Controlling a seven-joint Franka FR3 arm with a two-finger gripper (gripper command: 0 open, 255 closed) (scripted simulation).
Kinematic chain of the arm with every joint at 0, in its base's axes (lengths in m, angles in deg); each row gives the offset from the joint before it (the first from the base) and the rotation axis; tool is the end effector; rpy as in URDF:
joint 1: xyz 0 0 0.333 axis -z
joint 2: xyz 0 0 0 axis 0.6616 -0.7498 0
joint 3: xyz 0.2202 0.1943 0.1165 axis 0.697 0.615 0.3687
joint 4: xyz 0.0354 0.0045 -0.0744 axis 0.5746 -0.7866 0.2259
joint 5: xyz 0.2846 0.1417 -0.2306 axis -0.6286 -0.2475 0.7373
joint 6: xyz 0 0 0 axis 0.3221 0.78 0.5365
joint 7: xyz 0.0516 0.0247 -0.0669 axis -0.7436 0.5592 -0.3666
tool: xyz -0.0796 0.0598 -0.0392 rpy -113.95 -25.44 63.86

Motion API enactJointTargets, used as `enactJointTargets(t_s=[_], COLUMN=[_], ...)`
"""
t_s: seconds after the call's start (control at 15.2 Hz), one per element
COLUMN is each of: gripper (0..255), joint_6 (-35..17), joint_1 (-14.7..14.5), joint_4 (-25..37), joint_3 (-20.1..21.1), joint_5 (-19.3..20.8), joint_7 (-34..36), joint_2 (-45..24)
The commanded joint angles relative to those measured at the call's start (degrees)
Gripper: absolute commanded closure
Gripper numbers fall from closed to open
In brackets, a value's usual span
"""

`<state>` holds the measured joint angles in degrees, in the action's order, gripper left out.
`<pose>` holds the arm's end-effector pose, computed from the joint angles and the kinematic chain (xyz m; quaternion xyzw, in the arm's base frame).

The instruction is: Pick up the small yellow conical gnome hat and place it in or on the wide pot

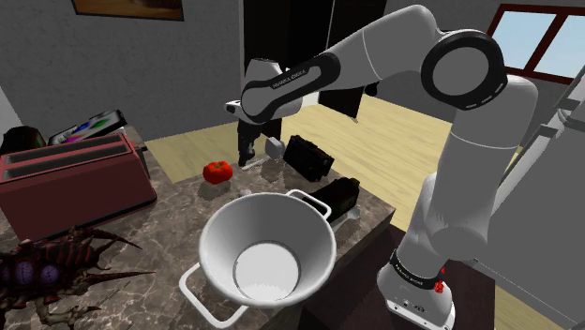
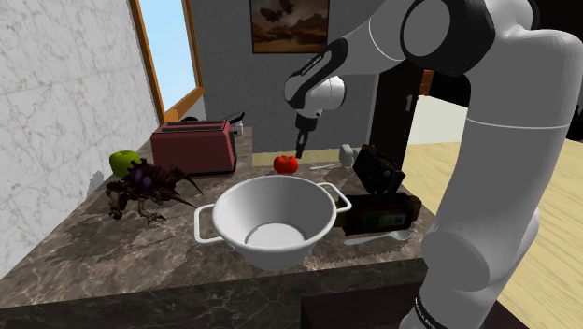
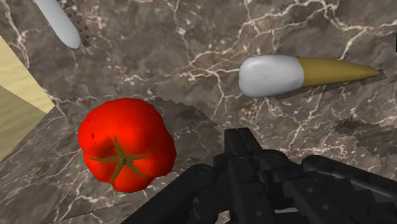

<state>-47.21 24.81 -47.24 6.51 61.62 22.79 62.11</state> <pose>0.5741 0.0959 0.3946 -0.8528 -0.5123 -0.0979 0.0242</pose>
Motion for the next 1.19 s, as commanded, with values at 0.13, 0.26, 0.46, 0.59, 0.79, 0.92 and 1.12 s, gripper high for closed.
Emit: enactJointTargets(t_s=[0.13, 0.26, 0.46, 0.59, 0.79, 0.92, 1.12], gripper=[255, 0, 0, 0, 0, 0, 0], joint_6=[0.0, 1.4, 4.0, 4.4, 3.0, 1.1, -1.1], joint_1=[0.0, -0.4, -1.8, -2.8, -4.0, -4.5, -4.4], joint_4=[0.0, 1.1, 2.1, 0.8, -4.0, -8.0, -8.6], joint_3=[0.0, 0.8, 3.5, 5.2, 7.3, 8.2, 8.0], joint_5=[0.0, 1.4, 6.7, 11.0, 18.3, 23.1, 23.6], joint_7=[0.0, -5.7, -22.0, -32.4, -47.8, -56.8, -56.5], joint_2=[0.0, -1.2, -3.5, -3.9, -3.0, -1.8, -3.3])
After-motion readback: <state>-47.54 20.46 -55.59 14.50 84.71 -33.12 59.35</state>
